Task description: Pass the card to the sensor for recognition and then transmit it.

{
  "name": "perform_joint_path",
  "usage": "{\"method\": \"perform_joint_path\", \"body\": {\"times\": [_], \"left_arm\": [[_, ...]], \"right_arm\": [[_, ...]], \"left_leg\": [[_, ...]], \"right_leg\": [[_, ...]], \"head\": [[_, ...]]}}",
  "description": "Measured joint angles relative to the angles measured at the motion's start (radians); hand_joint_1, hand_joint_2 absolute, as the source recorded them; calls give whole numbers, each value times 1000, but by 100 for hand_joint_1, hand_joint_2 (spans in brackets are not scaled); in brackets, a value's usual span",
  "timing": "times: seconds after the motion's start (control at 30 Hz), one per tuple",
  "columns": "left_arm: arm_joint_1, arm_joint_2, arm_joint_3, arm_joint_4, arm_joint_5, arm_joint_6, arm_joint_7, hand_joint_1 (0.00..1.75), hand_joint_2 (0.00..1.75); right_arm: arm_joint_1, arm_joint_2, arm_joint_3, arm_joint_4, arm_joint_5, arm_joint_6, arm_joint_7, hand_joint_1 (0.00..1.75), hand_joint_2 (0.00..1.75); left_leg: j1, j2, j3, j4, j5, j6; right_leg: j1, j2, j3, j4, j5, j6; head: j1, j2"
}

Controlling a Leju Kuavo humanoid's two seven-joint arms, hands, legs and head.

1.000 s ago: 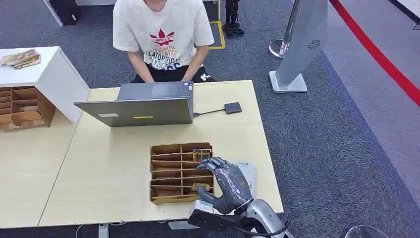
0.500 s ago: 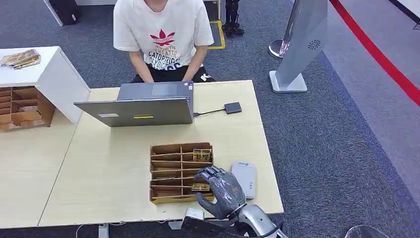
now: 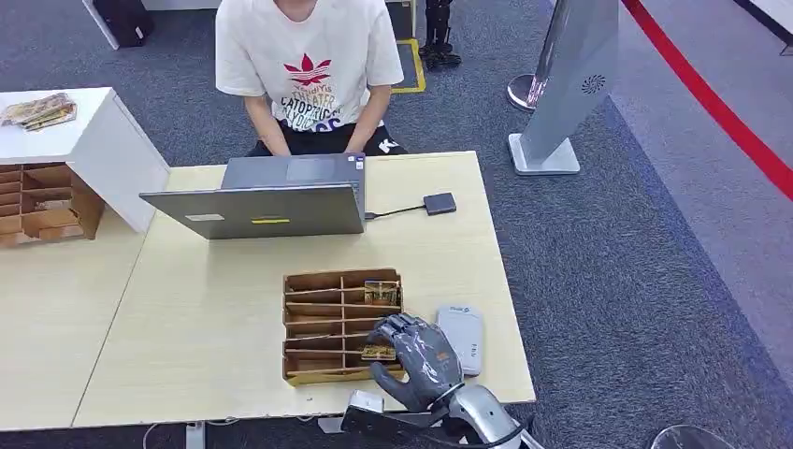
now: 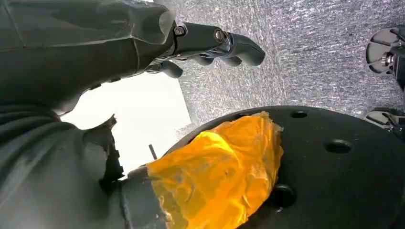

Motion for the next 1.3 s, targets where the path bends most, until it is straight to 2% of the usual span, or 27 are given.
{"method": "perform_joint_path", "body": {"times": [0.27,0.93,1.2,1.3], "left_arm": [[0,0,-1,0,2,0,0,0,0],[0,0,-7,0,5,0,0,0,0],[0,0,-7,0,6,1,-1,0,0],[0,0,-7,0,6,1,-2,0,0]], "right_arm": [[-3,0,0,5,0,1,0,89,175],[-3,0,1,23,0,2,9,89,175],[-3,0,1,23,0,2,9,80,175],[-3,0,1,23,0,3,9,84,175]], "left_leg": [[0,0,0,0,0,0],[0,0,0,0,0,0],[0,0,0,0,0,0],[0,0,0,0,0,0]], "right_leg": [[0,0,0,0,0,0],[0,0,0,0,0,0],[0,0,0,0,0,0],[0,0,0,0,0,0]], "head": [[0,0],[0,0],[0,0],[0,0]]}}
